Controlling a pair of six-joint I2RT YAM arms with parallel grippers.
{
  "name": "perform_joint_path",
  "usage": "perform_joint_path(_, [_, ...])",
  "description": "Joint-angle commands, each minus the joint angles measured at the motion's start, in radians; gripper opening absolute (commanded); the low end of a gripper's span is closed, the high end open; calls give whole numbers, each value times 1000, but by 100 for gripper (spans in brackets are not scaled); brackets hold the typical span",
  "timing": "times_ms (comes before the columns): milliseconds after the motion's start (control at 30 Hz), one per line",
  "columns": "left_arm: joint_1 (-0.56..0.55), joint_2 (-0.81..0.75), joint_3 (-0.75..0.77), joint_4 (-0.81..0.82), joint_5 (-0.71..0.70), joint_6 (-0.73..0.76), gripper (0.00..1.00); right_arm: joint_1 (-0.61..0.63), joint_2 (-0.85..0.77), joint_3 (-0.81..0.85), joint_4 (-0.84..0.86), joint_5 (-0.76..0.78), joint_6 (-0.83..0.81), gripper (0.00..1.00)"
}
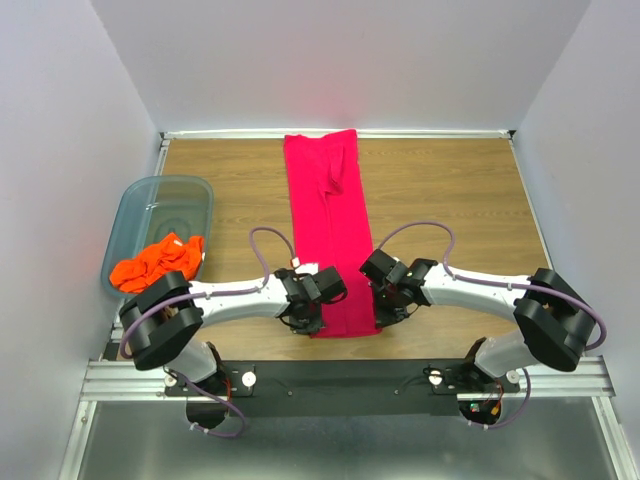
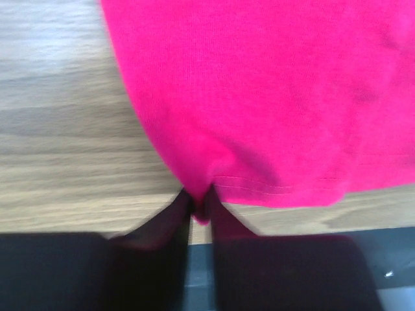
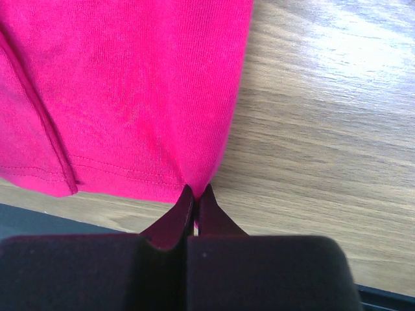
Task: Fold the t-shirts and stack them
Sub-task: Fold the tshirt
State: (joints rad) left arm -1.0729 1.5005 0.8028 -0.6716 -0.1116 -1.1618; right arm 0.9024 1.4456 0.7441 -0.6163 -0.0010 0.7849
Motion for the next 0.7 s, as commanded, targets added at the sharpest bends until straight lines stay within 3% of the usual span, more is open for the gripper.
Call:
perform_joint_path(0, [-5,37,-73,-2,-33,5,0,7,-8,-26,-48,10,-22,1])
perform_joint_path(233, [-44,-43,-82,-53,80,46,0,7,-68,-28,-164,-71,-56,1])
perform_joint_path(333, [-15,-69,-57,-60,101,131,0,6,-67,38,-215,-32,-84,1])
perform_joint_path(533, [236,-115,67,-60,38,340,0,-43,51,279,-306,120,-193,1])
perform_joint_path(667, [392,-57,185,-26,-5,473,0,-121,148,433,-306,176,-248,1])
